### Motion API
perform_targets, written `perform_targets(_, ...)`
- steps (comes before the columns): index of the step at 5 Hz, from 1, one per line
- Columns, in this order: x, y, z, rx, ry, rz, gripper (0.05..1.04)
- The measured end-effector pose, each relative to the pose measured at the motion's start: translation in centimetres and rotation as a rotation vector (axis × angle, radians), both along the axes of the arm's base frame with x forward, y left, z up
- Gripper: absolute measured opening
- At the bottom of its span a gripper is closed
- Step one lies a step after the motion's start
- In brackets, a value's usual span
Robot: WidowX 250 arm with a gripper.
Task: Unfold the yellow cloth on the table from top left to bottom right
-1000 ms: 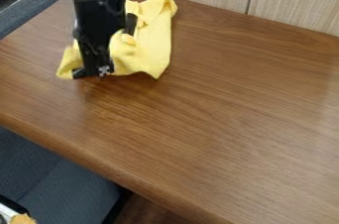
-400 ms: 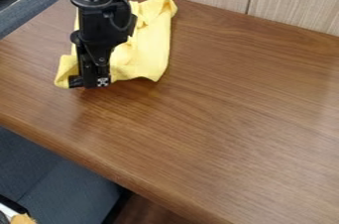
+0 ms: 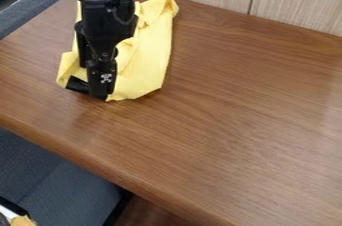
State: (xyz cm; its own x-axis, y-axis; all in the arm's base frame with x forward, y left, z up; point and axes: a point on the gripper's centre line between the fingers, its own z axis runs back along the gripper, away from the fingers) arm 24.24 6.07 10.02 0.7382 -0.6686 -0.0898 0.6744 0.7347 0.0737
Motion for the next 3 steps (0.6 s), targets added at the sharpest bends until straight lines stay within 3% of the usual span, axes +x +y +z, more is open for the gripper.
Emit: perform_targets(3,2.4,-1.2,5.4,-0.069,-0.170,-0.035,1.003)
